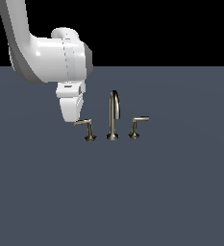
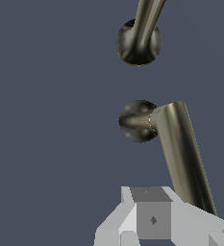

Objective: Turn on the faucet by rotating a designated handle.

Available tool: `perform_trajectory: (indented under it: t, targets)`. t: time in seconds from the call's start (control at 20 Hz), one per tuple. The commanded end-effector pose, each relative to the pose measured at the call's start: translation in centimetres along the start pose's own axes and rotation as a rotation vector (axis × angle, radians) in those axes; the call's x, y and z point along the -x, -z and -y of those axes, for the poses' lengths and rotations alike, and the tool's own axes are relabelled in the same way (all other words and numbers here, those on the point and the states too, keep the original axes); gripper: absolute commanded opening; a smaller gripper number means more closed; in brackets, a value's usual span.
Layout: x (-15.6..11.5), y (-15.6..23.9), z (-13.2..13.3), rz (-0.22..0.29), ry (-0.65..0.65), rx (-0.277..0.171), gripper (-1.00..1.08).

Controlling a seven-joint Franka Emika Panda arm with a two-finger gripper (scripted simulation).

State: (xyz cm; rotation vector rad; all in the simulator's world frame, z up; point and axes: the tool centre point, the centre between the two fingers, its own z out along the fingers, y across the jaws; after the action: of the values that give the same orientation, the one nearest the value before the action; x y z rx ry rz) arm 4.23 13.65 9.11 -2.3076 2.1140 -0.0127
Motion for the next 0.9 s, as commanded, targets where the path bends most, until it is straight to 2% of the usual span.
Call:
perform_trajectory:
  t: [0.0, 0.6, 0.7, 0.85]
  targets:
    - [-0.2, 0.0, -0.9, -0.002, 0.000, 0.007, -1.00]
    - [-0.6, 0.1, -4.8, -0.002, 0.006, 0.014, -1.00]
    - [-0.1, 0.0, -4.2, 0.002, 0.011, 0.007, -1.00]
    - [-1.2, 0.0, -4.9, 0.001, 0.010, 0.009, -1.00]
